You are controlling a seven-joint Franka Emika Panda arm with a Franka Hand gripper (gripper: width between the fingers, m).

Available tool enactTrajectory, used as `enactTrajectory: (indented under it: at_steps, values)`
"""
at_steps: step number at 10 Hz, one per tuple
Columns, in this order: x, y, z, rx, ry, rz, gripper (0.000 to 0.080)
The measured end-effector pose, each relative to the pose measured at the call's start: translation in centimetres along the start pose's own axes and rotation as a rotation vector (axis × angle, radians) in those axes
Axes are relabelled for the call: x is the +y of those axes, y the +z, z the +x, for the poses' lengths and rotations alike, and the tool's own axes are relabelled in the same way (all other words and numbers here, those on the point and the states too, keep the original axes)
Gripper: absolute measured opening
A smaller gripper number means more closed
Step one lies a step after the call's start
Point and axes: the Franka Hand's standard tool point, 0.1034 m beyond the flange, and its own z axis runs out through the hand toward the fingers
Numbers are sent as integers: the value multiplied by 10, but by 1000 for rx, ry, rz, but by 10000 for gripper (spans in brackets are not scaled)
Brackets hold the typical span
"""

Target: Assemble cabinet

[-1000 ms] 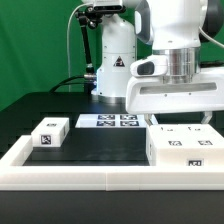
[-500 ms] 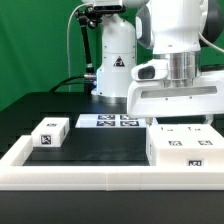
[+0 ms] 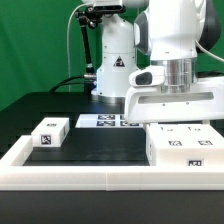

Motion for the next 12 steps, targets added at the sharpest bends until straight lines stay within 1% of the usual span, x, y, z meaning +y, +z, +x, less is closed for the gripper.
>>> enactTrajectory:
  at_steps: [5,7,10,12]
  values:
    - [0,0,0,3,-6,1,796]
    - [1,0,1,27,-6,3,796]
    - [-4,0,1,49,-17,8,796]
    - [-2,2,2,52,-34,8,796]
